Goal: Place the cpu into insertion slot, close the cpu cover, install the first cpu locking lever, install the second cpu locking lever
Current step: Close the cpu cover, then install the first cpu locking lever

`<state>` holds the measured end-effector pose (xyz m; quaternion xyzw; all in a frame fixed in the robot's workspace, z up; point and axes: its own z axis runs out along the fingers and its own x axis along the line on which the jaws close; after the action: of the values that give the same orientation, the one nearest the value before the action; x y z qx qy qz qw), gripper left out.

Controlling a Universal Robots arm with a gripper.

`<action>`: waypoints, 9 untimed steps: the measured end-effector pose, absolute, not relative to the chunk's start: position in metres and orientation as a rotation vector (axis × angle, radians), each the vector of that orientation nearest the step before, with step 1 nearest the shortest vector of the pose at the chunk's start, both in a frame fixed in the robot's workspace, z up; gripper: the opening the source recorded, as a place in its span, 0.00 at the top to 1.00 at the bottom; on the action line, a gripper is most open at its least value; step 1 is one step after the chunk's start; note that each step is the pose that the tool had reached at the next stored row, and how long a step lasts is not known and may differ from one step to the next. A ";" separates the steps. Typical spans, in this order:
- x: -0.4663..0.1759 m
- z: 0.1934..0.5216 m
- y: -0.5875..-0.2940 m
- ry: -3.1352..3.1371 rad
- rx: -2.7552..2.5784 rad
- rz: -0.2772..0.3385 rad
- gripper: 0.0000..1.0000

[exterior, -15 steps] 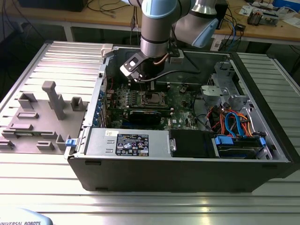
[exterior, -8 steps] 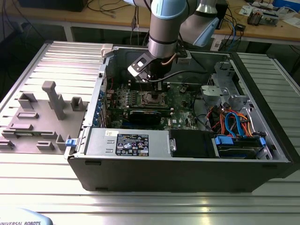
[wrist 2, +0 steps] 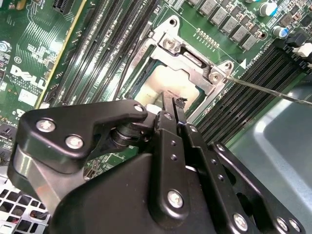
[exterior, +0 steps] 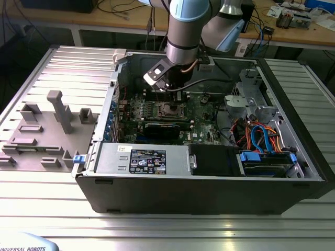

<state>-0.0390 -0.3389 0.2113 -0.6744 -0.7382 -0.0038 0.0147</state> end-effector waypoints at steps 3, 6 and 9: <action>-0.038 0.211 -0.339 -2.298 -2.099 -0.012 0.84; -0.037 0.211 -0.339 -2.298 -2.099 -0.012 0.84; -0.037 0.211 -0.339 -2.298 -2.099 -0.012 0.84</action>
<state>-0.0367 -0.3389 0.2113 -0.6744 -0.7382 -0.0038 0.0147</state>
